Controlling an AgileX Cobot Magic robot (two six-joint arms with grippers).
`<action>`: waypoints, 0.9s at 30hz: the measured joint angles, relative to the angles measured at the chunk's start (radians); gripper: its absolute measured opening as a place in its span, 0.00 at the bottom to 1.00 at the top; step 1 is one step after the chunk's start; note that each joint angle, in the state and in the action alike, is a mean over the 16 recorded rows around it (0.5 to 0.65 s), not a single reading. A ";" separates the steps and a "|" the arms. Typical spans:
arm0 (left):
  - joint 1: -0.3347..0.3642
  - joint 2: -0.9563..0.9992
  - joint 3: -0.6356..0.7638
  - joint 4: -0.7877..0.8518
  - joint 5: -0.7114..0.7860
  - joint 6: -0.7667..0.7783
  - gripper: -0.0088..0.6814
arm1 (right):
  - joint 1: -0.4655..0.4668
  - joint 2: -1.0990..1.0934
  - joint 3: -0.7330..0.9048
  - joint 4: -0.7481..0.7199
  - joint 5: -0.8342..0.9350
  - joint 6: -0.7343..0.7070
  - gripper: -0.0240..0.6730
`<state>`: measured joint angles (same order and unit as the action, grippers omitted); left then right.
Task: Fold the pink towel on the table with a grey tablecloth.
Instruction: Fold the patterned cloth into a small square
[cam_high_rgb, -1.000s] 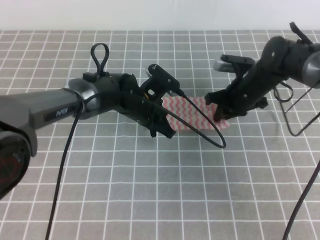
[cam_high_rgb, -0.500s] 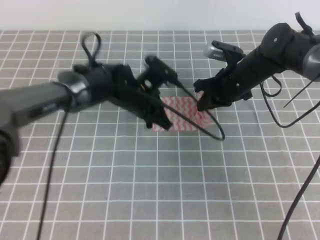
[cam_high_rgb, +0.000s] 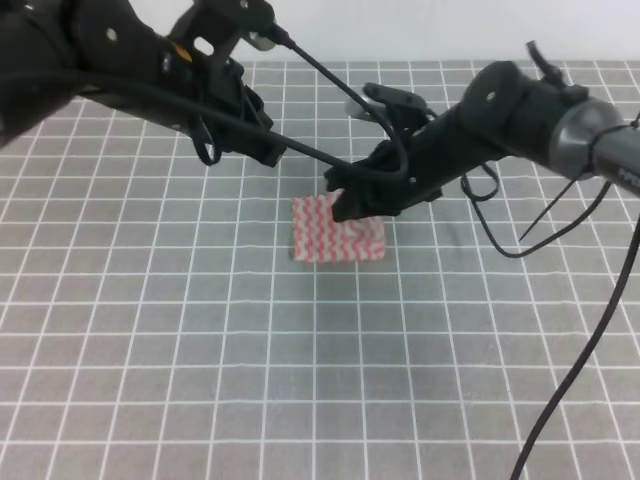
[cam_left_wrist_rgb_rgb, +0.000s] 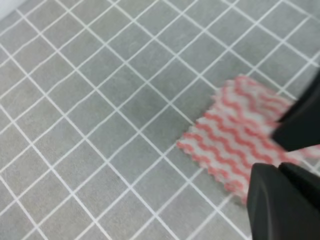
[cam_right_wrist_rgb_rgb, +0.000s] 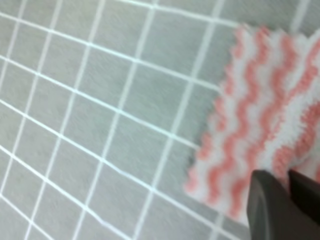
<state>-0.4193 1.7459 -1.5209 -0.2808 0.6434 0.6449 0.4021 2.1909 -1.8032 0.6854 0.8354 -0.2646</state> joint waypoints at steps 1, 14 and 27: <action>0.002 -0.010 0.000 0.000 0.012 0.000 0.01 | 0.008 0.002 0.000 0.003 -0.012 0.000 0.02; 0.004 -0.045 0.000 0.000 0.129 0.002 0.01 | 0.064 0.045 0.000 0.064 -0.103 0.001 0.02; 0.003 -0.043 0.001 0.000 0.167 0.004 0.01 | 0.065 0.077 0.000 0.165 -0.117 -0.056 0.15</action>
<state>-0.4160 1.7033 -1.5199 -0.2805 0.8108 0.6488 0.4667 2.2679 -1.8032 0.8500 0.7182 -0.3201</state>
